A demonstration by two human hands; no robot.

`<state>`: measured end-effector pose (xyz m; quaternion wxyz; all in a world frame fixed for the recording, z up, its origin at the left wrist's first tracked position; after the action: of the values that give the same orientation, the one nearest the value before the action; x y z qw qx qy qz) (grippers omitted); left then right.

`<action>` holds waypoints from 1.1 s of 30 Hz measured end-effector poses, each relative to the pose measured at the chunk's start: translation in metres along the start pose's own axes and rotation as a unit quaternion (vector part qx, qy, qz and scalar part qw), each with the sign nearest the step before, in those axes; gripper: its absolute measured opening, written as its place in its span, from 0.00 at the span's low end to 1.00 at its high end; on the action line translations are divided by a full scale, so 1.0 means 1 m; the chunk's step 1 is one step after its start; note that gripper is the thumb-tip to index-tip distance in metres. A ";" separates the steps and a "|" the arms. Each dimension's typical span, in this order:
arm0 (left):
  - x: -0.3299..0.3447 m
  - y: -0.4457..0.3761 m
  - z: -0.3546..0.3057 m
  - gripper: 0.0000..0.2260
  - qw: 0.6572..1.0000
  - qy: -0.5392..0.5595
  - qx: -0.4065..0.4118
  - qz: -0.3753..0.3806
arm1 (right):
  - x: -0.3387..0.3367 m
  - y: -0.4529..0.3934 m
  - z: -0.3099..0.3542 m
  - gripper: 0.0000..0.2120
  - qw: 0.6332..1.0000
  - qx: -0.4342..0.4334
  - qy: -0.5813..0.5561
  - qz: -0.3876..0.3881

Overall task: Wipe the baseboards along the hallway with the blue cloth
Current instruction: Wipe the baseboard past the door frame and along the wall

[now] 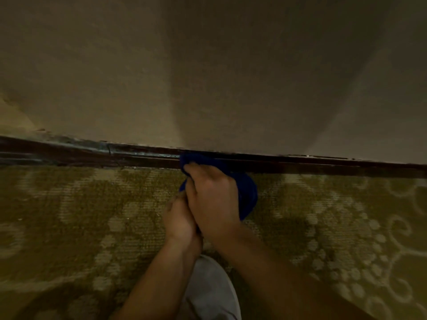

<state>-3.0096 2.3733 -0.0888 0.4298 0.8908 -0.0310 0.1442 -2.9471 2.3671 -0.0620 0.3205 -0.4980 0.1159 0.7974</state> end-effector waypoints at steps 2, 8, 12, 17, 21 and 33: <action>-0.003 -0.002 -0.005 0.12 0.999 0.000 0.024 -0.025 | 0.001 -0.002 -0.003 0.11 1.000 -0.001 -0.025 -0.015; -0.019 -0.007 -0.021 0.13 0.989 0.020 0.085 -0.120 | 0.007 -0.008 0.030 0.07 0.999 -0.028 -0.020 0.039; -0.028 -0.004 -0.039 0.07 0.969 -0.023 0.157 -0.188 | -0.004 -0.015 0.019 0.11 0.982 0.059 -0.144 0.108; -0.035 0.029 -0.080 0.08 0.922 -0.071 0.290 -0.246 | -0.019 -0.002 -0.005 0.05 0.801 0.344 -0.431 0.234; -0.022 0.015 -0.091 0.11 0.872 -0.219 0.387 -0.204 | -0.004 0.006 0.000 0.08 0.659 0.456 -0.529 0.278; -0.023 -0.007 -0.068 0.12 0.806 -0.324 0.447 -0.213 | -0.008 0.014 -0.003 0.07 0.560 0.524 -0.617 0.178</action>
<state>-3.0464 2.4291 -0.0605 -0.0315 0.9634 0.0900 -0.2506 -2.9515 2.3520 -0.0583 0.3699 0.4011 0.3736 0.7502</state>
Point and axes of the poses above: each hand's wrist, its own y-axis away from the middle knuckle, its own x-axis out of the palm, z = x × y, the point moved 1 cm from there along -y, towards the middle knuckle, and after that the axes turned 10 degrees about x, right-handed, at the moved point
